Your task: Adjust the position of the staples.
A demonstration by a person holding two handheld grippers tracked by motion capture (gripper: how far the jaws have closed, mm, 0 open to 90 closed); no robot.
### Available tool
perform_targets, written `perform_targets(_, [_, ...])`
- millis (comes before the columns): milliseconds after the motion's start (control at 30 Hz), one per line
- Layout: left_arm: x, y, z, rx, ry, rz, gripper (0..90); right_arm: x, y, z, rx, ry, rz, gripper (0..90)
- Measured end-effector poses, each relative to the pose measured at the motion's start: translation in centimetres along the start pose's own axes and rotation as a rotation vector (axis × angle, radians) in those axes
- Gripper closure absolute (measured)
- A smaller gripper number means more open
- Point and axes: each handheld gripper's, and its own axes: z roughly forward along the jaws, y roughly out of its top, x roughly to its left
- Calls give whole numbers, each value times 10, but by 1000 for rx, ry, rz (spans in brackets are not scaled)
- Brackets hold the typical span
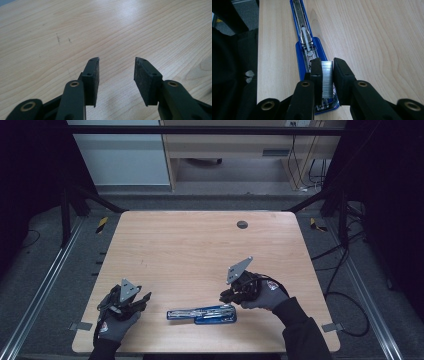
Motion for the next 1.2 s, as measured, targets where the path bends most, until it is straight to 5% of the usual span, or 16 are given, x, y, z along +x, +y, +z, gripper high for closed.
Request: perform_targets(1200, [-1,0,0,5,-4,13,559,-2,-9,12,86,57,-79,787])
